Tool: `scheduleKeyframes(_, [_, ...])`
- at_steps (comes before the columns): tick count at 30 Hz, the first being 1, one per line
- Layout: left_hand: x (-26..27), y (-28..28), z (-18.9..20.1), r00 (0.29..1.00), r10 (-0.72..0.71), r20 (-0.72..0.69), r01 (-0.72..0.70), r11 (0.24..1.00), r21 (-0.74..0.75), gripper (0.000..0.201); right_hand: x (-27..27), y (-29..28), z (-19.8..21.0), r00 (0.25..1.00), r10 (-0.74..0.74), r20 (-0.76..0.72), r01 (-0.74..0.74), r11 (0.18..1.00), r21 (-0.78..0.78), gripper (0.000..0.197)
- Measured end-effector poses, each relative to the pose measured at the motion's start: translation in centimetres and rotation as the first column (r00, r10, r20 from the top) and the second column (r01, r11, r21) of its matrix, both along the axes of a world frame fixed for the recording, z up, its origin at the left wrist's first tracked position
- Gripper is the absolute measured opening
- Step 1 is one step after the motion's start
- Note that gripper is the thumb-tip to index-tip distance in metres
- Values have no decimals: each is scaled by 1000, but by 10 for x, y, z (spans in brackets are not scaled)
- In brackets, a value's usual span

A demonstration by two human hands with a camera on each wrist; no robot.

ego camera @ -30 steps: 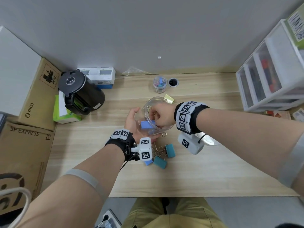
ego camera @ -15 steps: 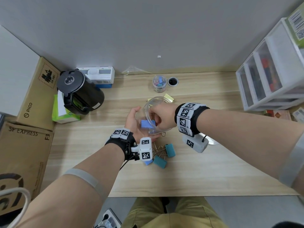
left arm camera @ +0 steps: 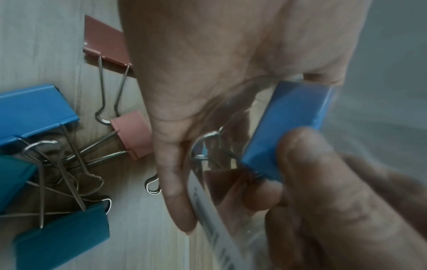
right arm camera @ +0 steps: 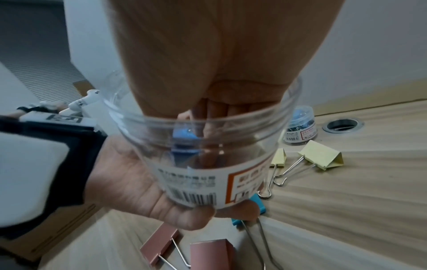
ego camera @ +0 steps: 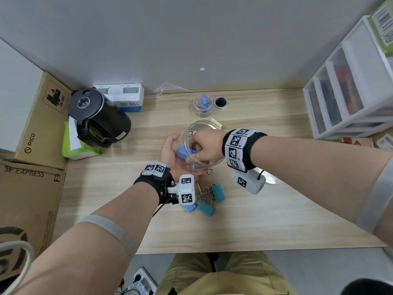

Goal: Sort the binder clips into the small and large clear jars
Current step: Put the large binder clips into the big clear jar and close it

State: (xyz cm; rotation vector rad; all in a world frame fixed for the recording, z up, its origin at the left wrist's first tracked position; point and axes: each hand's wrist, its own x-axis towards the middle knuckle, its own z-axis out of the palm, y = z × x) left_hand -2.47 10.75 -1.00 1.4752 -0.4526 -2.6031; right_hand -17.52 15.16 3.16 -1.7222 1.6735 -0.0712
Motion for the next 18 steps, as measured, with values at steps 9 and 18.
scheduleKeyframes(9, [-2,-3,-8,1000,24,-11,-24,999,40,62,1,-5,2,980,140,-138,-141,990,5,30])
scheduleKeyframes(18, [5,-20,-10,989,139,52,-139,990,0,77,-31,-22,12,981,-192,9,177,883,-435,22])
